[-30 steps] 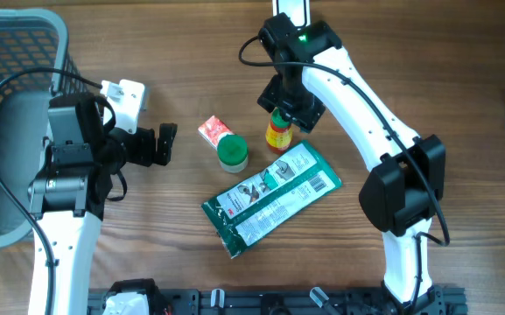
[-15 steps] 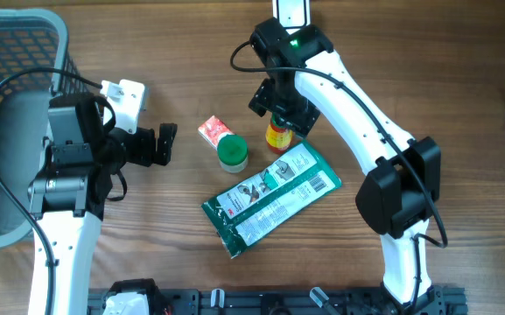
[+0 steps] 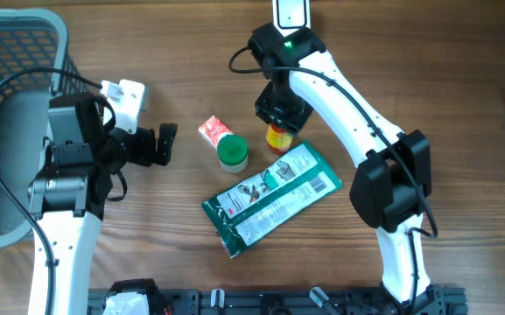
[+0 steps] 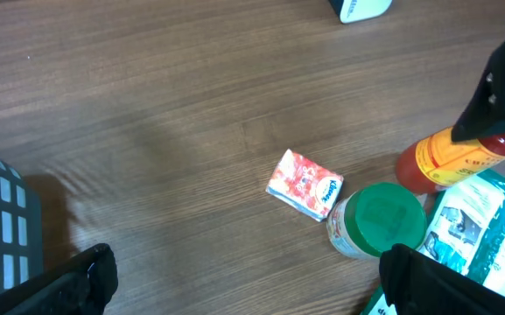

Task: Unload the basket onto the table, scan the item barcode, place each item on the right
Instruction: 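Reach the right gripper down over the red-and-yellow sauce bottle, then close the right gripper on the sauce bottle and lift it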

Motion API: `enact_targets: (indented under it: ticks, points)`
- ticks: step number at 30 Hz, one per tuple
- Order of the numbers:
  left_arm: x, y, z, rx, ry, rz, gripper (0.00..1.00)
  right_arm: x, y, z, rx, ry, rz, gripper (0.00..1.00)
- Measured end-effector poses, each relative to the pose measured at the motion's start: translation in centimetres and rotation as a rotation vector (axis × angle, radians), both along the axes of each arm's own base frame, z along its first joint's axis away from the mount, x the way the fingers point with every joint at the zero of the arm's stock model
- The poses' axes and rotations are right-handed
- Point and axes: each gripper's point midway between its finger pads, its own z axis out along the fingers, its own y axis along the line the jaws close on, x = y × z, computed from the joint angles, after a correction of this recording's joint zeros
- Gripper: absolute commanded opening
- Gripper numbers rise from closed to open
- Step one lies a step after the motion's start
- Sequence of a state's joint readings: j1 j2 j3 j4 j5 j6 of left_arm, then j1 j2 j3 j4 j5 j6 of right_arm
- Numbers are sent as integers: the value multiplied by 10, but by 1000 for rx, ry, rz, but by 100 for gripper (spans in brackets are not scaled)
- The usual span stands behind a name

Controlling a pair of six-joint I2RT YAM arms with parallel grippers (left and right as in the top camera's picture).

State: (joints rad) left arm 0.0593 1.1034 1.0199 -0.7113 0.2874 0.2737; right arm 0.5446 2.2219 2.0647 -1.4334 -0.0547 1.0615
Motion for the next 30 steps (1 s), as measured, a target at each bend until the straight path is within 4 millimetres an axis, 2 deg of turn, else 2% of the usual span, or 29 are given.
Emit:
enact_targets:
  ticks: [7, 9, 15, 17, 21, 25, 28, 30]
  points:
    - [0, 0, 0, 0, 0, 0, 100, -4, -2, 0, -2, 10, 126, 33]
    - [0, 0, 0, 0, 0, 0, 100, -4, -3, 1, 1, 10, 219, 33]
    - [0, 0, 0, 0, 0, 0, 100, 3, -8, 5, 24, -18, 636, 35]
    - [0, 0, 0, 0, 0, 0, 100, 4, -10, 6, 29, -23, 763, 41]
    - [0, 0, 0, 0, 0, 0, 100, 5, -14, 7, 24, -24, 1010, 71]
    - [0, 0, 0, 0, 0, 0, 100, 9, -21, 8, -25, -26, 1163, 82]
    - [0, 0, 0, 0, 0, 0, 100, 13, -28, 8, -70, -21, 1228, 98]
    - [0, 0, 0, 0, 0, 0, 100, 15, -31, 8, -90, -18, 1251, 100]
